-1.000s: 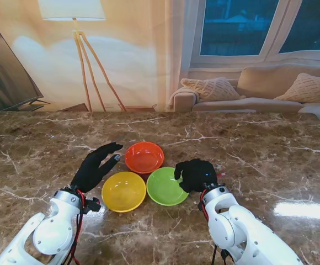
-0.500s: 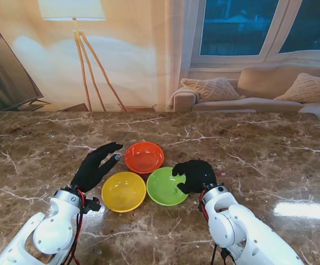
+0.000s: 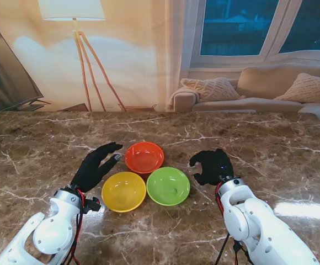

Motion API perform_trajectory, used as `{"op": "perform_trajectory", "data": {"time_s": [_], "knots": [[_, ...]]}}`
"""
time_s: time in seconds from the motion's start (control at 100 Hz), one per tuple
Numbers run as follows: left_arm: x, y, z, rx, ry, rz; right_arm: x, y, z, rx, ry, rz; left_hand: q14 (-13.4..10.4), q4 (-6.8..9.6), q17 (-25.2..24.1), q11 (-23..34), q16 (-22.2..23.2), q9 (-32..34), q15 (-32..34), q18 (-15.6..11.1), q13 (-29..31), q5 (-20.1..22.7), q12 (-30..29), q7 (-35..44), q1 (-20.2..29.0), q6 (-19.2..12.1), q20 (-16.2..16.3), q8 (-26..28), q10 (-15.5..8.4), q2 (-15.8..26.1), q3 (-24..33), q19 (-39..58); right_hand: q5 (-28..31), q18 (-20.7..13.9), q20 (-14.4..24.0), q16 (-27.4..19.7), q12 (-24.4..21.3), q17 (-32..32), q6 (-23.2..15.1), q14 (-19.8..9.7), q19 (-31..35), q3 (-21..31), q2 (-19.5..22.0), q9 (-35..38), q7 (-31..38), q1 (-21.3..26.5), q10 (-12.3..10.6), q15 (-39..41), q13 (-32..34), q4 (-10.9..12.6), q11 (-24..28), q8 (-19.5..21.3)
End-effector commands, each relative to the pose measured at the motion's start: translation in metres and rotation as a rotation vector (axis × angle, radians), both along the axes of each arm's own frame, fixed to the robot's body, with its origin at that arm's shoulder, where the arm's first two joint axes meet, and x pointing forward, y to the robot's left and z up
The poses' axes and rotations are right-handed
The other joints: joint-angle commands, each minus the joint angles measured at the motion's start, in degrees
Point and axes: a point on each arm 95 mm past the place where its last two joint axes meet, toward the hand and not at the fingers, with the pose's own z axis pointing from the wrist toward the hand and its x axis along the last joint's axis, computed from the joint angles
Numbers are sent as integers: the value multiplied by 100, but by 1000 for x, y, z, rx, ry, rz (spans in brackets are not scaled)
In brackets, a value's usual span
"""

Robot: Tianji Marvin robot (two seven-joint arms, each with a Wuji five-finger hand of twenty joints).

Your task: Portion candies into small dishes

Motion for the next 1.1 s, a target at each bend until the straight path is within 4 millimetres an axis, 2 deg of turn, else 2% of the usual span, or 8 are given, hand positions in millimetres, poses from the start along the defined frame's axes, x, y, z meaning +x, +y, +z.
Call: {"op": "perform_trajectory", "data": {"time_s": [0.0,0.28,0.44,0.48,0.56,0.67,0.94,1.09], "knots": [[-1,0,-3,3,9,5,3,-13,-3,-25,12,-47,-101,77,-71,-70,-74,-3,-70,43,-64,31,15,8,-13,-92,-83,104,53,-31,-113,-110,-115,-77,-48,-177,-108,-260,-99,-67,-235,20,33,-355,-65,-63,94,-72,-392,203,-60,126],[-1,1,-3,13,15,9,23,-41,-19,-86,79,-156,-105,75,-64,-70,-74,-4,-71,54,-68,28,15,9,-9,-98,-76,106,52,-37,-115,-96,-192,-220,28,-437,-274,-848,-100,-35,-695,852,211,-1430,44,475,283,-159,-1604,501,30,365],[0,2,-3,15,17,12,31,-54,-33,-107,100,-211,-106,75,-64,-74,-74,-12,-72,64,-69,24,14,8,-11,-100,-72,106,48,-32,-115,-89,-233,-378,82,-542,-353,-1305,-236,-57,-841,1154,69,-2240,223,623,382,-3,-2439,509,166,667],[0,3,-3,15,18,12,33,-56,-37,-110,106,-223,-97,74,-66,-75,-75,-11,-73,66,-71,24,14,8,-12,-104,-73,106,51,-33,-116,-90,-230,-381,110,-563,-373,-1303,-285,-64,-809,1028,121,-2292,359,609,386,62,-2477,443,251,811],[0,3,-3,15,20,11,35,-62,-44,-117,121,-247,-103,74,-67,-73,-74,-5,-72,60,-68,25,14,8,-11,-97,-72,107,52,-33,-116,-89,-253,-361,134,-588,-428,-1282,-347,-62,-770,547,29,-2298,569,519,397,99,-2458,-77,288,785],[1,3,-4,15,21,10,38,-69,-53,-134,123,-272,-109,74,-66,-72,-73,-3,-71,58,-64,28,15,10,-7,-104,-73,108,52,-35,-114,-90,-244,-351,148,-582,-444,-1249,-394,-59,-729,287,-67,-2269,722,428,390,128,-2411,-262,311,779],[2,3,-4,20,25,12,42,-80,-67,-134,131,-320,-106,75,-117,-74,-73,-5,-73,35,-72,22,14,7,2,-103,-92,107,60,-38,-112,-131,-246,-326,162,-553,-452,-1210,-493,-62,-658,97,-62,-2125,887,356,380,207,-2295,-391,374,742],[3,4,-4,23,28,11,42,-83,-71,-127,131,-335,-107,74,-114,-75,-73,-4,-74,32,-72,28,15,8,6,-101,-105,107,52,-38,-110,-154,-330,-325,156,-547,-461,-1201,-427,-72,-647,144,-10,-2133,813,325,375,211,-2300,-278,363,680]]}}
